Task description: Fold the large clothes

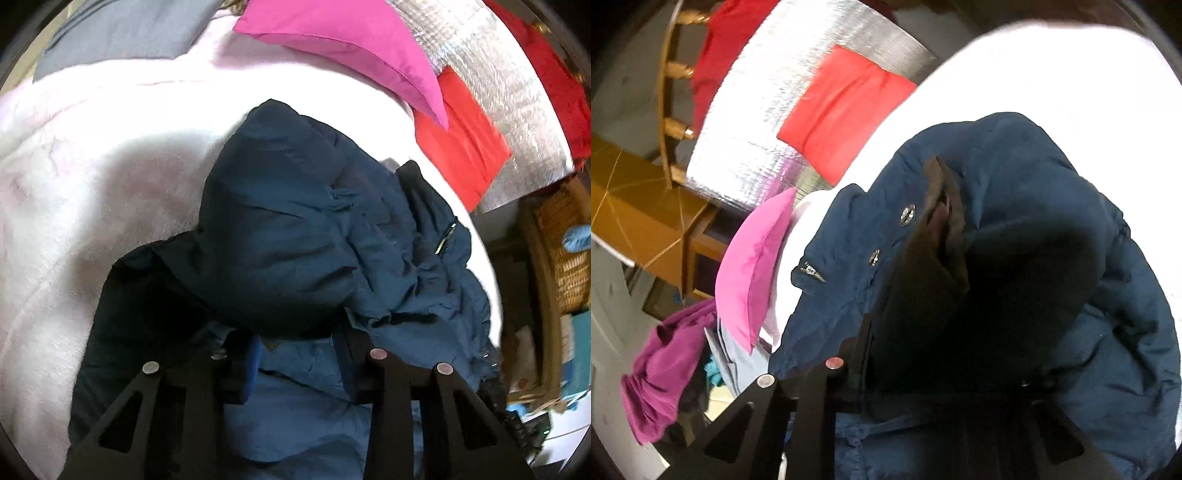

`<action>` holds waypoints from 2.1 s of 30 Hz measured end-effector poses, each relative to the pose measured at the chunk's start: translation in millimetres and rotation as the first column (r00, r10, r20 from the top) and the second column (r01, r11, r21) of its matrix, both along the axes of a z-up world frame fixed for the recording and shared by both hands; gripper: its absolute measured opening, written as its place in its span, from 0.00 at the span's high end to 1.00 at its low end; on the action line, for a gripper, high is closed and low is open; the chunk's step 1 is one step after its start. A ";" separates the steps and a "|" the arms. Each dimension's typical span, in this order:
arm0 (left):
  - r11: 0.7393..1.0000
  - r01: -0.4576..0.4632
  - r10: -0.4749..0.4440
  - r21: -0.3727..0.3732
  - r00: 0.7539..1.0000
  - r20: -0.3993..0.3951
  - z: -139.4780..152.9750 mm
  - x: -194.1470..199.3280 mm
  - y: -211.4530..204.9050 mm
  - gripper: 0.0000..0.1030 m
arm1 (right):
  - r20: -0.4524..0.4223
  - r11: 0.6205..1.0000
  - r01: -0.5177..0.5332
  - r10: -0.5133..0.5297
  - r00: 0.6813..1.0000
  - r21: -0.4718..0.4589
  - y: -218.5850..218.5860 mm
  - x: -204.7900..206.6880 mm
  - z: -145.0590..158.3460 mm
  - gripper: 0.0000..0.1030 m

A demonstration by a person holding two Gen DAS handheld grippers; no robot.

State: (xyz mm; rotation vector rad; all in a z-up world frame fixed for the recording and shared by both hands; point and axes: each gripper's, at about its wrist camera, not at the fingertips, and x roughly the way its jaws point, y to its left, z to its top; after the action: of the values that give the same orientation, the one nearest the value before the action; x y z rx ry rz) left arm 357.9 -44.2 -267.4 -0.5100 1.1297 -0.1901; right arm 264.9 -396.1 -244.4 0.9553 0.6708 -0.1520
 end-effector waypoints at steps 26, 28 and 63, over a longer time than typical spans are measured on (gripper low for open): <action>0.998 0.030 -0.030 -0.049 1.000 0.001 -1.8 -2.2 5.0 0.53 | 0.024 0.988 -0.135 0.137 0.990 -0.073 54.1 22.5 11.4 0.77; 0.999 0.032 -0.032 -0.032 1.000 0.000 -2.8 -1.3 6.3 0.53 | -0.031 0.986 -0.146 0.144 0.989 -0.079 54.3 27.6 2.3 0.77; 0.964 0.065 -0.106 0.259 0.984 0.146 21.4 -4.2 -17.7 0.39 | -0.053 0.951 -0.310 0.309 0.950 -0.020 37.3 34.9 25.4 0.78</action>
State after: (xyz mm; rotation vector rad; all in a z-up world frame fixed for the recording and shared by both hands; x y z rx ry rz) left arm 353.7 -61.9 -246.0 -0.2141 1.0032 -0.1555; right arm 299.9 -358.7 -219.0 0.8099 0.8534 0.0933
